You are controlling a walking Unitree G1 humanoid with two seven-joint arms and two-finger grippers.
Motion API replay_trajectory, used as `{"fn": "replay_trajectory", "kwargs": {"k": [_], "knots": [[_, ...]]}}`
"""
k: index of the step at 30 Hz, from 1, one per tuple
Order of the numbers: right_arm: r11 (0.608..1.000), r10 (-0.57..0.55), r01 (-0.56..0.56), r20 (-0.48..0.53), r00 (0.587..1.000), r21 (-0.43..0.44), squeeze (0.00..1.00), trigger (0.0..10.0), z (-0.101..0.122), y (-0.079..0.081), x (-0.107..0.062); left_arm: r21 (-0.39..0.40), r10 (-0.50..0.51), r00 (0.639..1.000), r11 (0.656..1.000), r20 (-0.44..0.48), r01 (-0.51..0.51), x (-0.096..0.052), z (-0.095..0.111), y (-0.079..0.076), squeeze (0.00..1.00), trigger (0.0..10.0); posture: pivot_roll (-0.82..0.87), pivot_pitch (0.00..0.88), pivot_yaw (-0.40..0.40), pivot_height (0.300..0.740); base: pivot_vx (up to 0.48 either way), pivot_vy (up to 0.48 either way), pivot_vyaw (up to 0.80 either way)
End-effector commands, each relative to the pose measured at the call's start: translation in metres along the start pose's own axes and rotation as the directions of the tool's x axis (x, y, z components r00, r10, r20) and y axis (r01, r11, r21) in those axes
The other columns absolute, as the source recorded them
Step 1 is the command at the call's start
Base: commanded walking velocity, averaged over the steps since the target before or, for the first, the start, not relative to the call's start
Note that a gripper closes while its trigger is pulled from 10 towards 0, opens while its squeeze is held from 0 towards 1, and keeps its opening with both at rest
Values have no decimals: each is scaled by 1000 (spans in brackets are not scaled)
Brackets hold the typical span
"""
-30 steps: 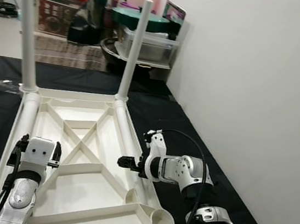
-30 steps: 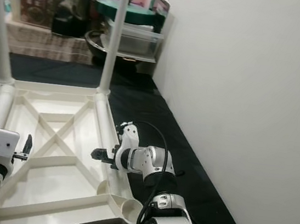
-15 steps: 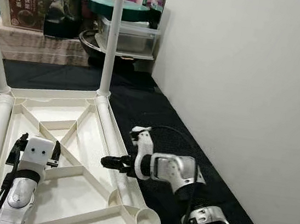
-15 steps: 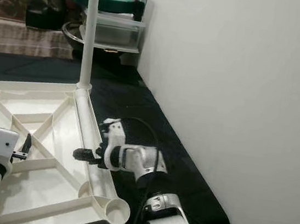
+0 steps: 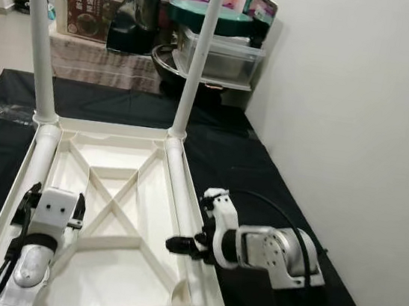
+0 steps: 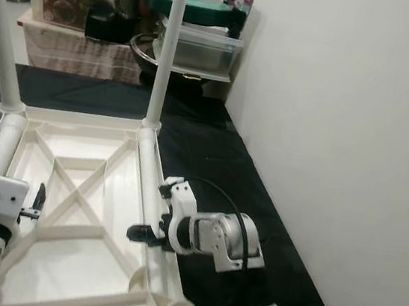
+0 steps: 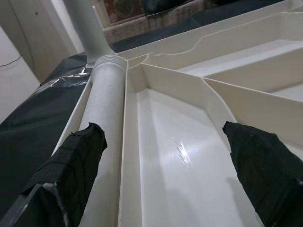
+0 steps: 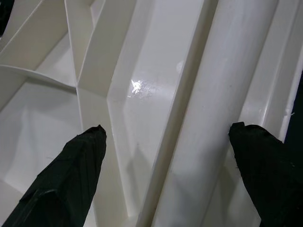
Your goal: Building children table
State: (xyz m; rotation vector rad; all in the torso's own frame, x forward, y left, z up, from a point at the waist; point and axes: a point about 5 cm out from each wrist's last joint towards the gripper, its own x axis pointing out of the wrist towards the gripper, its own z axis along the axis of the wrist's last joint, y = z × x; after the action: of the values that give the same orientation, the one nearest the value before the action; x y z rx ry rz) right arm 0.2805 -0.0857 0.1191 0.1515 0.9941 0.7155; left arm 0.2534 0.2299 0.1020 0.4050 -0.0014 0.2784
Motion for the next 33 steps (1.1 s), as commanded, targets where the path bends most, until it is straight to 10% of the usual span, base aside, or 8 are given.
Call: {"fn": "replay_trajectory", "kwargs": {"k": [1, 22, 33], "knots": [[982, -71, 116, -273, 959, 152, 0, 10000, -54, -26, 5, 3, -27, 999, 1000, -36, 28, -2, -7, -8, 0, 10000, -34, 0, -183, 740, 0, 0, 0], [992, -100, 117, -256, 962, 51, 0, 10000, -71, -30, -29, -3, -20, 999, 1000, -42, 20, -2, -8, -10, 0, 10000, -43, 0, -187, 740, 0, 0, 0], [975, -91, 140, -266, 960, 174, 0, 10000, -67, -30, -8, 3, -22, 999, 1000, -26, 22, 3, -5, -8, 0, 10000, -11, 0, -182, 740, 0, 0, 0]]}}
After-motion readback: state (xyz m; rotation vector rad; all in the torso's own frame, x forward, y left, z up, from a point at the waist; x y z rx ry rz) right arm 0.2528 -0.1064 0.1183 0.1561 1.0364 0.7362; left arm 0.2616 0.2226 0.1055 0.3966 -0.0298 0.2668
